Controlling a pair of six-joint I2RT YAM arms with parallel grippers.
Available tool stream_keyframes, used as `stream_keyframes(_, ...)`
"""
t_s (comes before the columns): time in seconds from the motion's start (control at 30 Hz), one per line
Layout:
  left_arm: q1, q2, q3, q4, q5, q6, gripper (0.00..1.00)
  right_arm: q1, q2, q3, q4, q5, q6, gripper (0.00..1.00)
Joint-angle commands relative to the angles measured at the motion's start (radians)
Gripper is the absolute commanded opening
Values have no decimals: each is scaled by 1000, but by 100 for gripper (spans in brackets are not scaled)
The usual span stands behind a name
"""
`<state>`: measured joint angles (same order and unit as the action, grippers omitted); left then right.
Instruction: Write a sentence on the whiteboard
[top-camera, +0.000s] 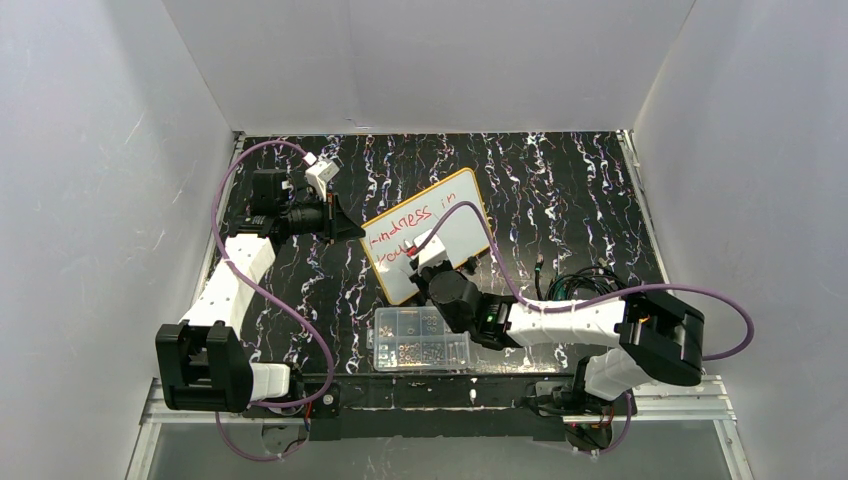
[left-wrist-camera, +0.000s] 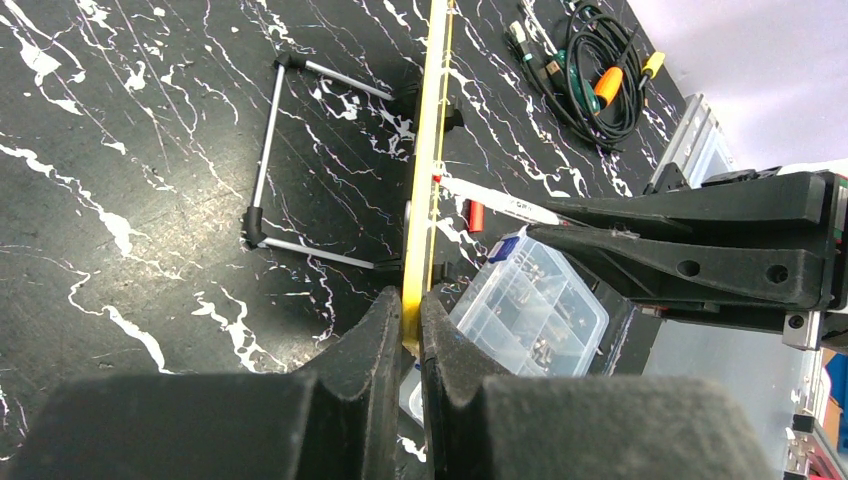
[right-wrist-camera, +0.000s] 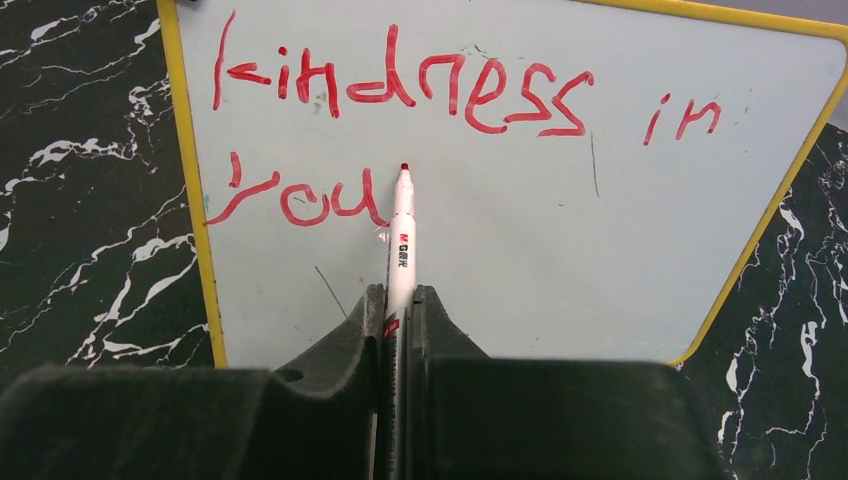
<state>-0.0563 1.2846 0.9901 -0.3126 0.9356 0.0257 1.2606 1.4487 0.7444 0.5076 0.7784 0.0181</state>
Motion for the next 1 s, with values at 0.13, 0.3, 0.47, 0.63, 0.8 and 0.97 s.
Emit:
stream_keyframes(0.13,-5,-41,-3,9,40,-4,0,-18,27,46,47,-10,-10,1)
stream_keyframes(0.3,-5,-41,-3,9,40,-4,0,-18,18,30,18,14,19,1)
stream_keyframes(0.47,-5,-42,-2,9,41,-5,0,-18,3,7,-15,12,56,1)
stream_keyframes(0.63,-5,-43,-1,9,42,-4,0,-18,-5,-12,-34,1,81,1)
stream_keyframes(0.8,-5,-42,-1,9,42,-4,0,-18,-21,-27,-51,-17,105,1)
stream_keyframes(0.97,-5,-41,-1,11,43,-6,0,-15,-30,-35,-68,-34,115,1)
